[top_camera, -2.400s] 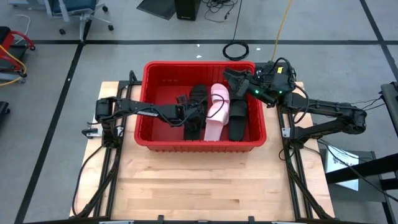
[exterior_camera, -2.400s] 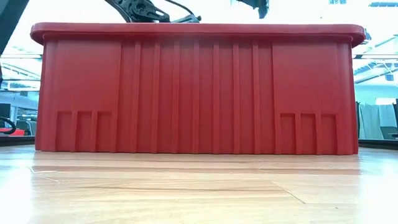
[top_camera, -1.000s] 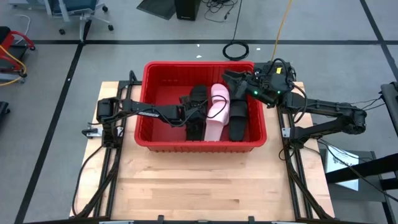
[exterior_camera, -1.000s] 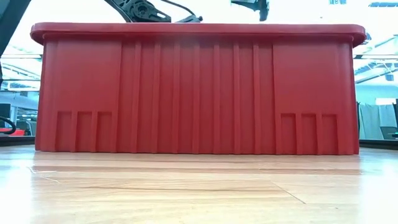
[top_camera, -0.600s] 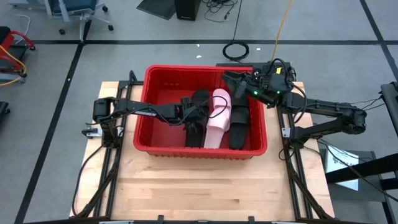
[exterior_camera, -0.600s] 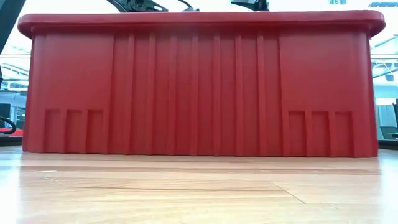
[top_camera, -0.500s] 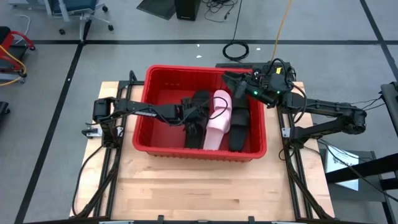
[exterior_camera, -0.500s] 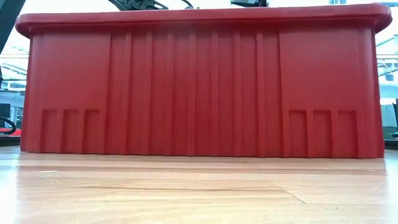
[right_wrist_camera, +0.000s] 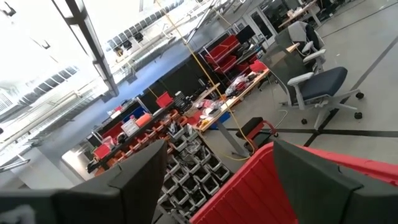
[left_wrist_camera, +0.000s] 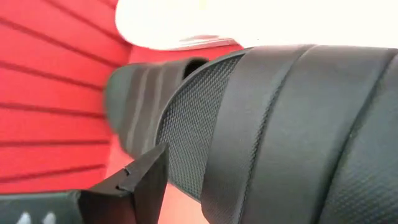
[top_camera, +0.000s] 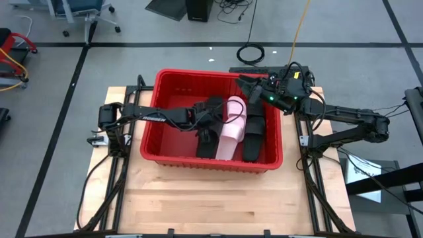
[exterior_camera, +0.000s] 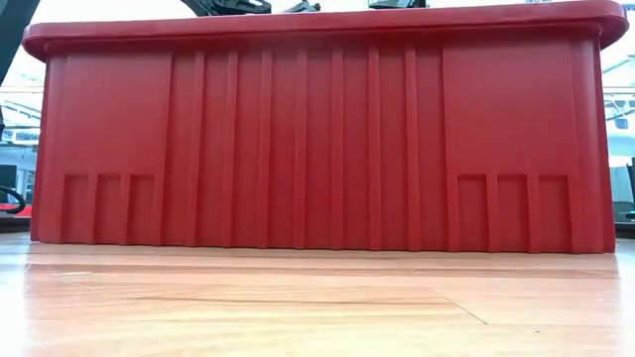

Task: Pick and place slides into bin
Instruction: Put the black slide into the red container

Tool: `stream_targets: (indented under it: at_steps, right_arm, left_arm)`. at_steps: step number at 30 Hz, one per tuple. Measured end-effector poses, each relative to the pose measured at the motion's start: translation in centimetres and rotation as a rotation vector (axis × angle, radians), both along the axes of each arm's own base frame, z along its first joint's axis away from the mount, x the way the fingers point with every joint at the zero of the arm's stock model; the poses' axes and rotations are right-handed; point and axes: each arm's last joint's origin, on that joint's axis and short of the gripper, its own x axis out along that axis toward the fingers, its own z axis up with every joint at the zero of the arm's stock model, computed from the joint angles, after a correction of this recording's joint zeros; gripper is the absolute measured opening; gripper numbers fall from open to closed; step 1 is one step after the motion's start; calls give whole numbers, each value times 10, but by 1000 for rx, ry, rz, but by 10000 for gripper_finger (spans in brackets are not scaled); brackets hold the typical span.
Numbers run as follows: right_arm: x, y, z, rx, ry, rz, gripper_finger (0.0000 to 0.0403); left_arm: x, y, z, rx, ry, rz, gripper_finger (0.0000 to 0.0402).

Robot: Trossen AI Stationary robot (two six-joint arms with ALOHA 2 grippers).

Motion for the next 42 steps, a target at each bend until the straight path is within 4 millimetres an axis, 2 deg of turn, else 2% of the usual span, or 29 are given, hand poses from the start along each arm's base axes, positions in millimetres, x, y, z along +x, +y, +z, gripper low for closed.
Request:
stream_targets:
  at_steps: [8, 10, 13, 15, 19, 22, 27, 33, 42]
  right_arm:
    - [0, 0, 0, 1, 4, 0, 281]
    - [0, 0, -1, 2, 6, 0, 281]
    - [0, 0, -1, 2, 6, 0, 281]
    - [0, 0, -1, 2, 6, 0, 281]
    - [0, 0, -1, 1, 7, 0, 281]
    - [0, 0, -1, 2, 7, 0, 281]
    - [0, 0, -1, 0, 8, 0, 281]
    - [0, 0, -1, 0, 9, 0, 281]
    - [0, 0, -1, -1, 9, 0, 281]
  left_arm:
    - [0, -1, -3, -100, 10, -107, 248]
    - [-2, 2, -3, -80, 30, -77, 244]
    - [-7, 6, -4, 58, 59, 93, 238]
    - [-9, 11, -3, 92, 60, 135, 234]
    - [-8, 15, -4, -7, 41, 79, 227]
    - [-7, 12, -6, -155, 40, -56, 223]
    - [-8, 14, -4, -6, 27, 130, 215]
    - [-9, 16, -4, 3, 38, 131, 200]
    - [-8, 17, -5, -95, -1, 120, 178]
